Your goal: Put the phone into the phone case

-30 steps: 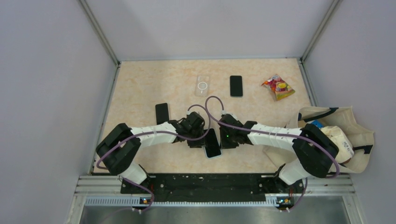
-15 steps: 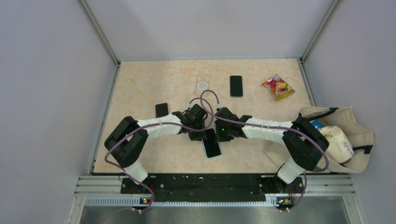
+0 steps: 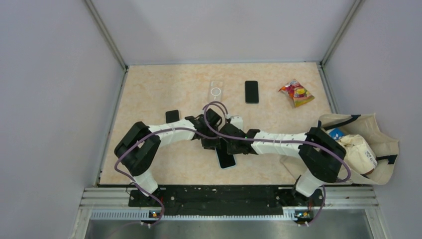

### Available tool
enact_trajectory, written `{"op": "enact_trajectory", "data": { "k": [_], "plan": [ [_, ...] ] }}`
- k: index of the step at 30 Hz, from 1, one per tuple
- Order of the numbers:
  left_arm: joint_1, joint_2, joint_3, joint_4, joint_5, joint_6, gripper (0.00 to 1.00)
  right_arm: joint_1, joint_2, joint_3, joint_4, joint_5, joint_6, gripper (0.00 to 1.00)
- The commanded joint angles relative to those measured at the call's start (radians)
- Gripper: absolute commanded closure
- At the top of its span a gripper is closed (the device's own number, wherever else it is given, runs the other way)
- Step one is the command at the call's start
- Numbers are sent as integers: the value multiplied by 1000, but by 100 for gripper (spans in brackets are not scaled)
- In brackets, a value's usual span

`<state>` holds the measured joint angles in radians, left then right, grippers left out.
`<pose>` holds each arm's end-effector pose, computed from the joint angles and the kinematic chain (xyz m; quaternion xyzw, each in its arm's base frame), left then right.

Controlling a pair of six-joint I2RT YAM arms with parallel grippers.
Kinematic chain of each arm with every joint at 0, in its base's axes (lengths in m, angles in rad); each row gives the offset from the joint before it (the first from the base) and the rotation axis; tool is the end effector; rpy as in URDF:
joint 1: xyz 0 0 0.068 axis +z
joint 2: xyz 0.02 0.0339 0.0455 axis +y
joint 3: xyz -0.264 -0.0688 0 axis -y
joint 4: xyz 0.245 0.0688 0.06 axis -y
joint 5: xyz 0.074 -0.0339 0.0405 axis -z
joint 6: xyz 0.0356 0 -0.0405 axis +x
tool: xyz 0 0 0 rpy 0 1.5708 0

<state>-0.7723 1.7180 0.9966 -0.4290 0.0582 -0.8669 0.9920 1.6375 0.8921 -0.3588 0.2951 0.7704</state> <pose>0.2328 -0.2297 0.1579 -0.0402 0.9768 -0.1719 0.1215 0.1766 0.2513 0.1583 -0.0726 0.9602 0.0854 0.2558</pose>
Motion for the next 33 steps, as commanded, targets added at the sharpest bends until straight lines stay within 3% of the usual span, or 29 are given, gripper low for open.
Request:
{"op": "enact_trajectory", "data": {
  "k": [1, 4, 8, 10, 13, 18, 21, 33],
  "plan": [
    [-5, 95, -30, 17, -94, 13, 65, 57, 136, -115, 59, -95, 94, 94],
    [-7, 75, -34, 16, -97, 6, 65, -14, 3, -143, 49, -124, 73, 87],
    [-20, 11, -40, -2, -135, -21, 58, -118, -212, -157, 26, -176, 24, 66],
    [-42, -23, -35, -29, -175, -49, 49, -161, -308, -157, 22, -208, 9, 54],
    [-84, -67, -13, -93, -257, -122, 25, -222, -437, -151, 10, -244, -6, 39],
    [-160, -99, 28, -182, -354, -259, 8, -319, -562, -147, -25, -253, -26, 23],
    [-218, -60, 89, -253, -405, -317, 1, -354, -593, -142, -47, -240, -40, 19],
    [-308, 62, 224, -317, -434, -394, 1, -371, -603, -151, -47, -280, -55, 15]
  ]
}}
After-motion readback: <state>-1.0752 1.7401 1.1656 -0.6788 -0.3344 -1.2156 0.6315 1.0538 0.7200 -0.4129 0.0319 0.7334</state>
